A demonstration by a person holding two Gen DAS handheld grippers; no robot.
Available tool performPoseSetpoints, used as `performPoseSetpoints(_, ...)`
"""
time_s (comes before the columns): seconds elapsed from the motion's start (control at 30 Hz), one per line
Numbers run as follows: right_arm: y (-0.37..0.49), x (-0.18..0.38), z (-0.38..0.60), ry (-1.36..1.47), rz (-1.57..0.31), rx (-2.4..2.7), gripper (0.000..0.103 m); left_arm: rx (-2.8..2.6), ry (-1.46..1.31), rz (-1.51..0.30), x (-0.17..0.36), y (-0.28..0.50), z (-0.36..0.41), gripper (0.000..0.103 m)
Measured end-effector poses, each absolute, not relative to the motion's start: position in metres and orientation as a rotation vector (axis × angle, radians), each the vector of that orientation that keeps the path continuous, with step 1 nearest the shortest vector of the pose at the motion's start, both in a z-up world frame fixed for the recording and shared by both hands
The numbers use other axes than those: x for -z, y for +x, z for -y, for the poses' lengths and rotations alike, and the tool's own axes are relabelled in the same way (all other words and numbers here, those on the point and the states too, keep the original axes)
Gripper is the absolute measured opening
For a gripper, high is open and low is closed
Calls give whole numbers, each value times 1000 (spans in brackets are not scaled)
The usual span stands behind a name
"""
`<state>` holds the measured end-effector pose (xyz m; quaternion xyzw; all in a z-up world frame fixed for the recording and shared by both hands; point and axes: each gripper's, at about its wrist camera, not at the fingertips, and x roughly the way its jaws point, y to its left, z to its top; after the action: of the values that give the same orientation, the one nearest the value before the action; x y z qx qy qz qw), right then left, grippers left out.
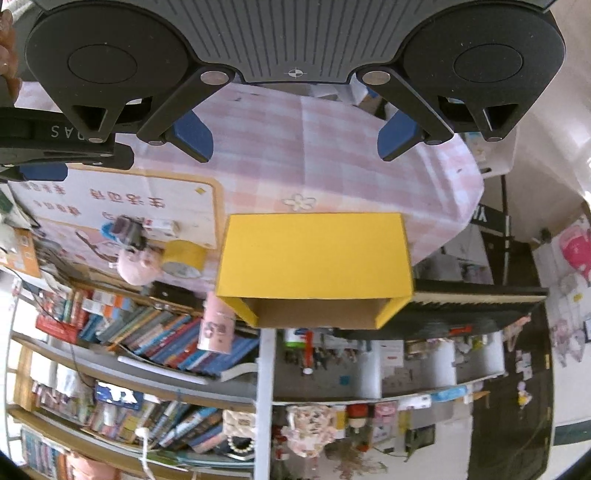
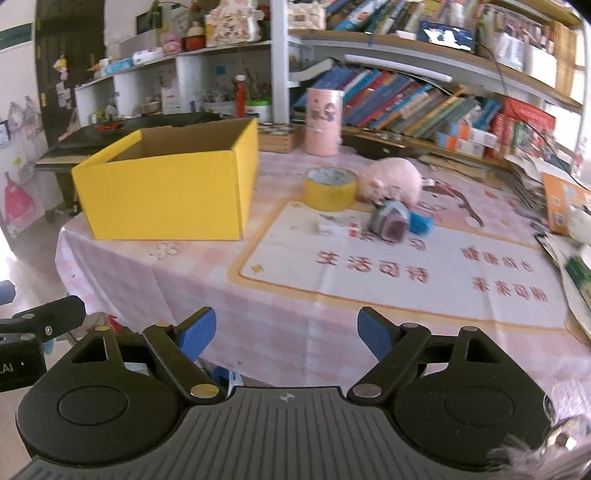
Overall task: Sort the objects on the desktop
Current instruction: 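Move both open tools back over the remaining items on the table, then grasp the blue plastic item with the right tool while the left tool grasps the white-red box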
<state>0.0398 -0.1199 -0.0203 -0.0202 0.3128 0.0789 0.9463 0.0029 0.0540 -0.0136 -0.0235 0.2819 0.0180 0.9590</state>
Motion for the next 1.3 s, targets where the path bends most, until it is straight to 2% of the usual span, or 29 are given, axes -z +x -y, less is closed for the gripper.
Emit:
performPoseSetpoints(0.6, 40, 22, 171, -12, -660, -66, 84, 53, -24, -583, 16, 31, -5, 98)
performPoseSetpoints(1.3, 137, 28, 264, -6, -722, -65, 84, 82, -17, -656, 27, 124, 89, 98)
